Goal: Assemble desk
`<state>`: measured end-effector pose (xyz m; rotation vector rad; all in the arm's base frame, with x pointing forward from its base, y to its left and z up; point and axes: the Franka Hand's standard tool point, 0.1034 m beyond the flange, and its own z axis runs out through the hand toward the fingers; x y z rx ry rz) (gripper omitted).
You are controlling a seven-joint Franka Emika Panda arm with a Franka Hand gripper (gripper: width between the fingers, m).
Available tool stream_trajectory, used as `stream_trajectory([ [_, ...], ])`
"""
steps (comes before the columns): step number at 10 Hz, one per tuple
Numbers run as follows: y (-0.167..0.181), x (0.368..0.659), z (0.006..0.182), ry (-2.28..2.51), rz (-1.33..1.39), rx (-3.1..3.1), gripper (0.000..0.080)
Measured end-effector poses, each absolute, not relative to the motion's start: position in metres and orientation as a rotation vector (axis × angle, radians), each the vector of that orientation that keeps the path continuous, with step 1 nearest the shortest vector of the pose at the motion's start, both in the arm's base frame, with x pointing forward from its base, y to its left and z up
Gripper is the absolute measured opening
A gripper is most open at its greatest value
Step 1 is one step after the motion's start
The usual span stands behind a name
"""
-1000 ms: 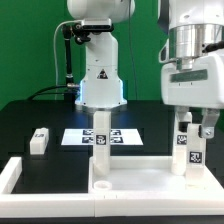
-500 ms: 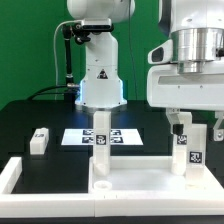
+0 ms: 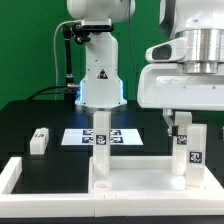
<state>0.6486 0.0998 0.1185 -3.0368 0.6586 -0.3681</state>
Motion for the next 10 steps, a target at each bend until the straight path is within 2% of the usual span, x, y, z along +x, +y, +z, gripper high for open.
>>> stream_trajectory([
  [1, 0.0999, 0.6485, 0.1182, 0.684, -0.367, -3.029, 0.0408],
  [2, 0.0999, 0.6484, 0.1178, 0.798, -0.364, -2.992, 0.0408],
  [3, 0.099, 0.6482, 0.1175, 0.915, -0.36, -2.951, 0.0288],
  [10, 0.099, 0.6481, 0.1157, 1.879, -0.182, -2.425, 0.0291],
])
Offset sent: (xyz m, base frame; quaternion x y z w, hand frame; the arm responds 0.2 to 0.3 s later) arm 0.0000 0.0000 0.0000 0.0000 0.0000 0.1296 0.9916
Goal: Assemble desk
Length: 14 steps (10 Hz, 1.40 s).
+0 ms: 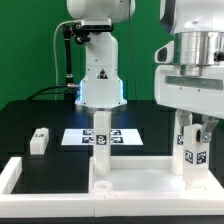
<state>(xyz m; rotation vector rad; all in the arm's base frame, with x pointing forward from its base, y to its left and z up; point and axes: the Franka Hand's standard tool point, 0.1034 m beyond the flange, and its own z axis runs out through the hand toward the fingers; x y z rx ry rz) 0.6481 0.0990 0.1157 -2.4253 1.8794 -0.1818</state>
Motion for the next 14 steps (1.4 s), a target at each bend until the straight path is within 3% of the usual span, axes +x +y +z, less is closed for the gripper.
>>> stream_trajectory([
  [5, 0.117, 0.646, 0.115, 2.438, -0.169, -1.76, 0.0295],
  [6, 0.116, 0.646, 0.114, 2.426, -0.171, -1.779, 0.0404],
  [7, 0.117, 0.646, 0.114, 2.412, -0.173, -1.8, 0.0404],
  [8, 0.117, 0.646, 0.114, 2.412, -0.173, -1.8, 0.0582],
  [9, 0.116, 0.647, 0.114, 2.369, -0.185, -1.855, 0.0582],
  [10, 0.115, 0.648, 0.115, 2.327, -0.194, -1.907, 0.0635],
  [14, 0.115, 0.648, 0.115, 2.327, -0.194, -1.907, 0.0649],
])
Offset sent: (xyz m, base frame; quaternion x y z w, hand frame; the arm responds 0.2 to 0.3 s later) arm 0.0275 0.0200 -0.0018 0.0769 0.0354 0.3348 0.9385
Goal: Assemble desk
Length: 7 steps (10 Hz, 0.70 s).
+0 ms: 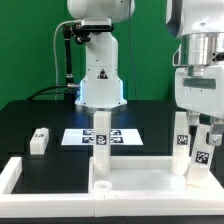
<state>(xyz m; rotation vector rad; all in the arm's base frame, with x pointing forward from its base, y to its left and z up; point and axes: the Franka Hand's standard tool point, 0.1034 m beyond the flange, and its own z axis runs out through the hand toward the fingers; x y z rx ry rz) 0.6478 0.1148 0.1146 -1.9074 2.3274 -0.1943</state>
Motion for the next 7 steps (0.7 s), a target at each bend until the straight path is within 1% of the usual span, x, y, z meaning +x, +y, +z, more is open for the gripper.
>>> stream_trajectory([
  [6, 0.1148, 0.6478, 0.1146, 2.327, -0.194, -1.907, 0.0649],
  [7, 0.1134, 0.6504, 0.1153, 2.024, -0.24, -2.236, 0.0649],
])
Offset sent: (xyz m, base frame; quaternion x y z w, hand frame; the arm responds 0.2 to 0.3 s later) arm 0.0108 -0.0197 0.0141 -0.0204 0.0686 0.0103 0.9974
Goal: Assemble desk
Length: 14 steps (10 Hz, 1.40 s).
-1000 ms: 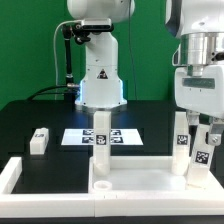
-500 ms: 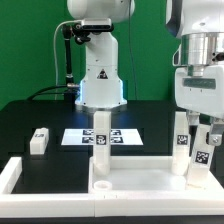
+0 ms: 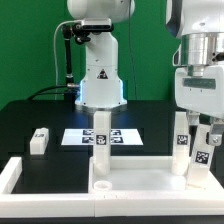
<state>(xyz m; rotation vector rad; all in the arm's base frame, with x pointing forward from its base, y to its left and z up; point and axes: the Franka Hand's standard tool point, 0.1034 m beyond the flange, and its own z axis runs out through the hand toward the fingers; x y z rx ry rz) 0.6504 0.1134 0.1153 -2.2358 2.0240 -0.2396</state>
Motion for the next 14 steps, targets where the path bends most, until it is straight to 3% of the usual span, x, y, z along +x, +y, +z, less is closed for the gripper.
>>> stream_trajectory([
  [2, 0.12, 0.658, 0.122, 1.564, -0.282, -2.579, 0.0649],
  [4, 0.127, 0.65, 0.117, 1.325, -0.309, -2.733, 0.0649],
  [7, 0.12, 0.652, 0.118, 1.081, -0.334, -2.872, 0.0649],
  [9, 0.105, 0.654, 0.117, 0.674, -0.346, -3.046, 0.0649],
  [11, 0.106, 0.654, 0.116, 0.805, -0.342, -3.002, 0.0649],
  [13, 0.105, 0.654, 0.115, 0.871, -0.341, -2.98, 0.0398],
  [14, 0.104, 0.654, 0.115, 1.003, -0.335, -2.928, 0.0398],
])
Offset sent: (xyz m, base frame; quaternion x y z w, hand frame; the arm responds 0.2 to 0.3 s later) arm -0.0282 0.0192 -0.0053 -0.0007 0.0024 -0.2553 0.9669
